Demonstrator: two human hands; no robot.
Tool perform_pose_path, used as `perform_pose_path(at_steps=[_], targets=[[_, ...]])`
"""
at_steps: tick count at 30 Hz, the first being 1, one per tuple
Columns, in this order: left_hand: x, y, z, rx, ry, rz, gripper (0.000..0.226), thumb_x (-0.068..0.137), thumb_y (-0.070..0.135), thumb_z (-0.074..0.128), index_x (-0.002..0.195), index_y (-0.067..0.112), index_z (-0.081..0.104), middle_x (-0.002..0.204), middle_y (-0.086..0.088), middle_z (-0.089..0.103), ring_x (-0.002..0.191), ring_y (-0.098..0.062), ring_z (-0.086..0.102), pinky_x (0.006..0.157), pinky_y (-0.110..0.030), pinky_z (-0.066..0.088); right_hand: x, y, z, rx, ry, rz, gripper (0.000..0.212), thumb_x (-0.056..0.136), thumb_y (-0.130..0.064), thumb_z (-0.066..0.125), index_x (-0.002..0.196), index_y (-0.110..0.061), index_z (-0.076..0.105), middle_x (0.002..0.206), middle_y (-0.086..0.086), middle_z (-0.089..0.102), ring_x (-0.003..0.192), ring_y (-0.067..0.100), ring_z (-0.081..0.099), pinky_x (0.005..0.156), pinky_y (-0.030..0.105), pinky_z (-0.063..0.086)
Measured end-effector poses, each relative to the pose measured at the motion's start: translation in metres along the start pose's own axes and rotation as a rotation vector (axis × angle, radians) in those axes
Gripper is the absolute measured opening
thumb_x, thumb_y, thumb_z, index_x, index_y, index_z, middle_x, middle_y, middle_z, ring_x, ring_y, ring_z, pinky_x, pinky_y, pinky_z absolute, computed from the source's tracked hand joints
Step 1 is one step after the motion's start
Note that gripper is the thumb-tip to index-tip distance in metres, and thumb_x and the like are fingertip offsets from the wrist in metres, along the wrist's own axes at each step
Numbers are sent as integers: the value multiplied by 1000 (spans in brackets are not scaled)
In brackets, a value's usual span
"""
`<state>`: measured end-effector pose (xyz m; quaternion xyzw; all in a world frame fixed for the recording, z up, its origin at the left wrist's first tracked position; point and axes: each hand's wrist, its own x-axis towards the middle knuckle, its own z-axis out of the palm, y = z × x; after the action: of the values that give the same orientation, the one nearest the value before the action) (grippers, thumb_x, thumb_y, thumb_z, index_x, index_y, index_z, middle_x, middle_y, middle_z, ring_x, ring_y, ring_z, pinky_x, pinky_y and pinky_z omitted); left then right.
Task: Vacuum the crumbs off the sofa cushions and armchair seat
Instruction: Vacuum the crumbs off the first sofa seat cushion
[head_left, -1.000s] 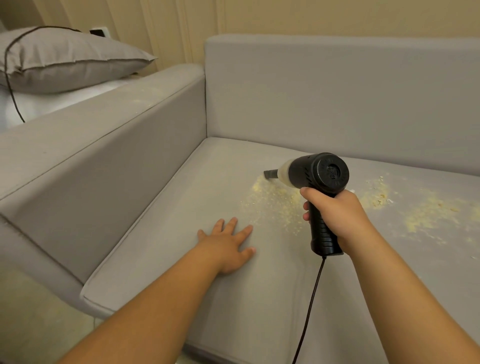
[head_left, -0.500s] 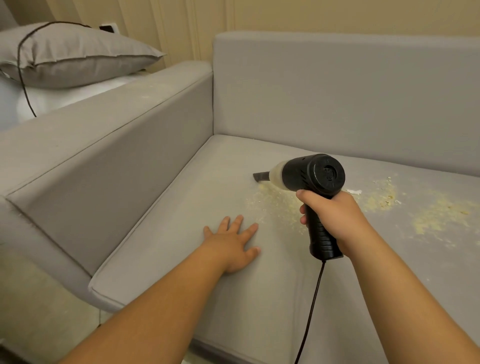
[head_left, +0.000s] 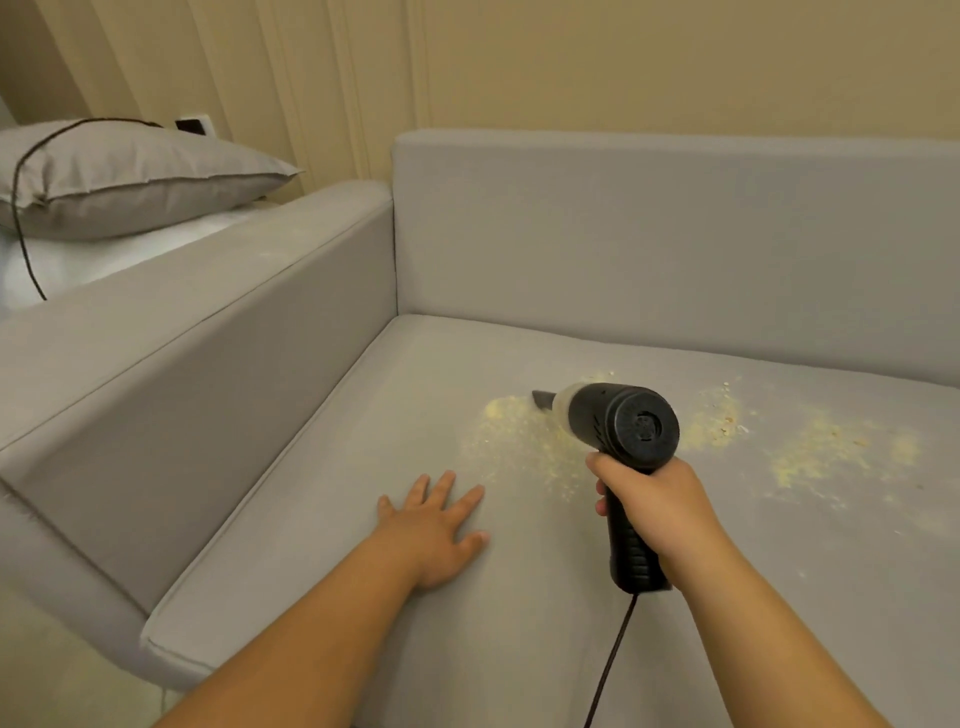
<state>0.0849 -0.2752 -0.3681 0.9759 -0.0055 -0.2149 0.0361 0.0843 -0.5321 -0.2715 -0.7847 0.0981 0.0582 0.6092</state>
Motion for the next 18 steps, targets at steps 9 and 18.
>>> perform_pose_path(at_steps=[9, 18], targets=[[3, 0, 2, 7, 1, 2, 69, 99, 76, 19, 158, 56, -10, 171, 9, -19, 159, -25, -14, 122, -68, 2, 1, -5, 5, 7, 11, -33, 16, 87, -23, 75, 88, -8, 72, 72, 12, 73, 56, 11, 69, 63, 32, 53], [4, -3, 4, 6, 23, 17, 68, 99, 75, 20, 157, 57, -10, 172, 10, -18, 159, -24, -12, 122, -66, 3, -1, -8, 3, 11, 8, -43, 12, 87, -21, 75, 87, -10, 71, 72, 7, 70, 56, 9, 69, 62, 30, 53]])
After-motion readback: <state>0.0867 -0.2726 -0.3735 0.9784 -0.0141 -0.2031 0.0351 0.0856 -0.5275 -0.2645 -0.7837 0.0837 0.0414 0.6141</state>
